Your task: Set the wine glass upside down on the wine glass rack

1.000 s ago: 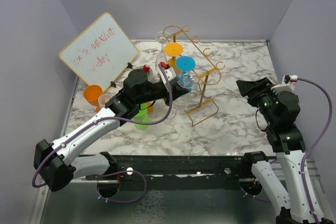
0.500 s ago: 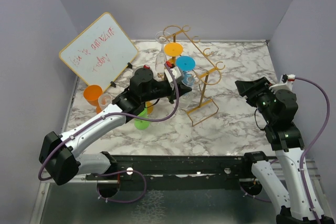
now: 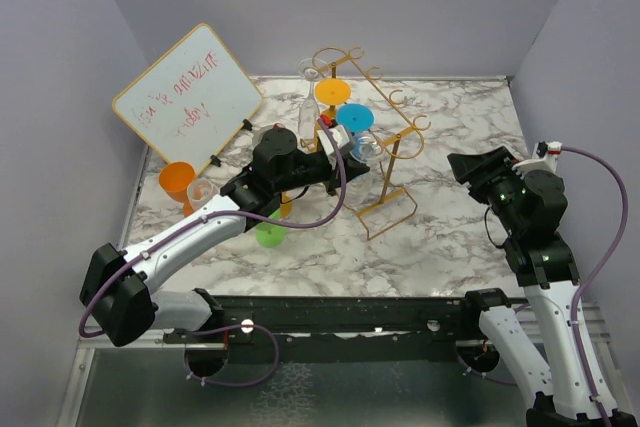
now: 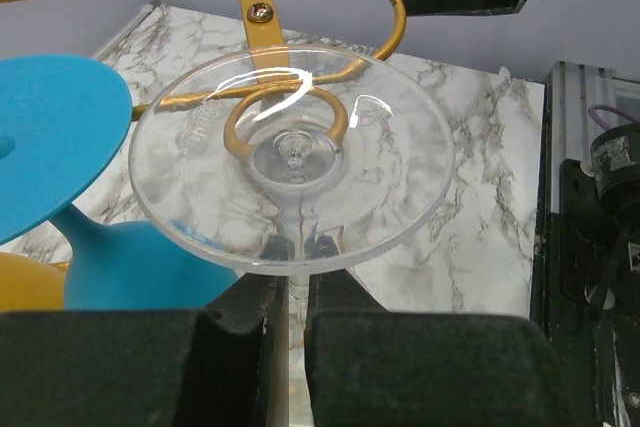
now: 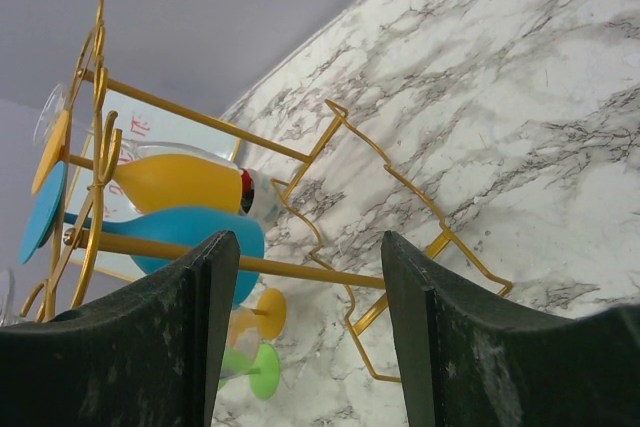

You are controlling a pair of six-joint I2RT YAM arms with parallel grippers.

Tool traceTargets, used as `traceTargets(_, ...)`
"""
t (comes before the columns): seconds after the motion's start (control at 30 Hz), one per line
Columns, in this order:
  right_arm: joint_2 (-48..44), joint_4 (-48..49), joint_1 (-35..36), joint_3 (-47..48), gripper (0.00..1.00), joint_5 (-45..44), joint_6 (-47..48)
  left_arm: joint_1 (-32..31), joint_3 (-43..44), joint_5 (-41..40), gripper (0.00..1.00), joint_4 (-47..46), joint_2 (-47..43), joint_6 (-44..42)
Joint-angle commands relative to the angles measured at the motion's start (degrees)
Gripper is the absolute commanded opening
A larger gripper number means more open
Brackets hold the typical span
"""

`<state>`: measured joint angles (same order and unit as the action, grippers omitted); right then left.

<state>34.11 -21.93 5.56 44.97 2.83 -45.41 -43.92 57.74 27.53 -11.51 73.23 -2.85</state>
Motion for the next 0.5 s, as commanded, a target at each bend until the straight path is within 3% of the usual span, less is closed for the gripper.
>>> traceTargets(0.0, 0.02, 1.16, 0.15, -0.54, 0.64, 0.82, 0.32, -0.20, 1.81, -1.43, 0.00, -3.57, -0.40, 1.95)
traceTargets(0.47, 0.42, 2.08, 0.15, -2.17, 0.64, 3.42, 0.58, -0.20, 4.13, -0.95, 0.00, -5.33, 0.76, 5.18)
